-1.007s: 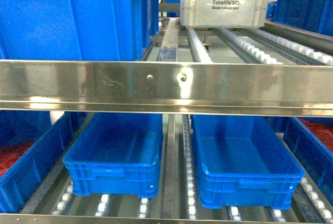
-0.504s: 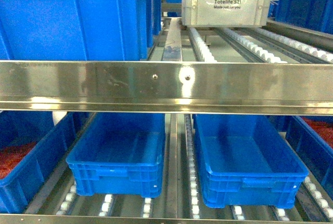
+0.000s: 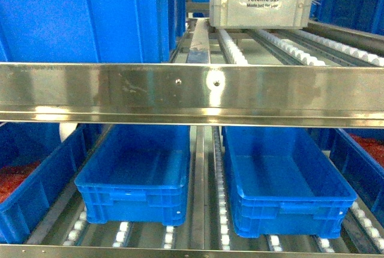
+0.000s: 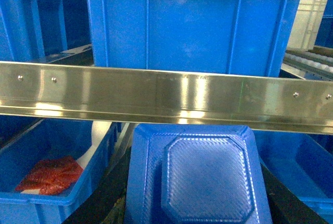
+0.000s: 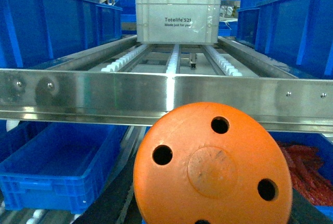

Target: Sort blue parts and orange caps into right shelf containers

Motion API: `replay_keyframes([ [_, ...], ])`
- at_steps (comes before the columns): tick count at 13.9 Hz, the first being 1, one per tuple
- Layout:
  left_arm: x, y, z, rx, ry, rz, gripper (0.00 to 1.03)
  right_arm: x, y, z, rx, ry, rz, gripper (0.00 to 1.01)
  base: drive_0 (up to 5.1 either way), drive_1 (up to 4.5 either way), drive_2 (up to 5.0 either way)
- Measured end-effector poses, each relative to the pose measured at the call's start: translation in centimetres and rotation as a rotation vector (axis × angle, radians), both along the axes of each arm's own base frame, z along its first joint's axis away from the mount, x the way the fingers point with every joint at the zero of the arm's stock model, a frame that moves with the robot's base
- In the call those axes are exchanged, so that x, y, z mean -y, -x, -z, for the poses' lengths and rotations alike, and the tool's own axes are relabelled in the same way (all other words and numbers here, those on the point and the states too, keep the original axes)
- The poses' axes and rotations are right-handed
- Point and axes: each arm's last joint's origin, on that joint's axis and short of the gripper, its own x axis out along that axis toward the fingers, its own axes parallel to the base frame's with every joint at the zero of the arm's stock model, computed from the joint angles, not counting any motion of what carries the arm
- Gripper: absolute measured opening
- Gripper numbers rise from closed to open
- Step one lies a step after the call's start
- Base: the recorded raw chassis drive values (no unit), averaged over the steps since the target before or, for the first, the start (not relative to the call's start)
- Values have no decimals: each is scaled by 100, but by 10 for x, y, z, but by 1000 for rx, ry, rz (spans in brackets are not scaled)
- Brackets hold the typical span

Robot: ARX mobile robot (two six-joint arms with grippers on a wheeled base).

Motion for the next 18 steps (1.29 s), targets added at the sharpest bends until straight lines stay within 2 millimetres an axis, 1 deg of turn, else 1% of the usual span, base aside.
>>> replay_keyframes([
  [18,0,0,0,-3,-3,2,41,0,0,0,-2,0,3,44,0,0,0],
])
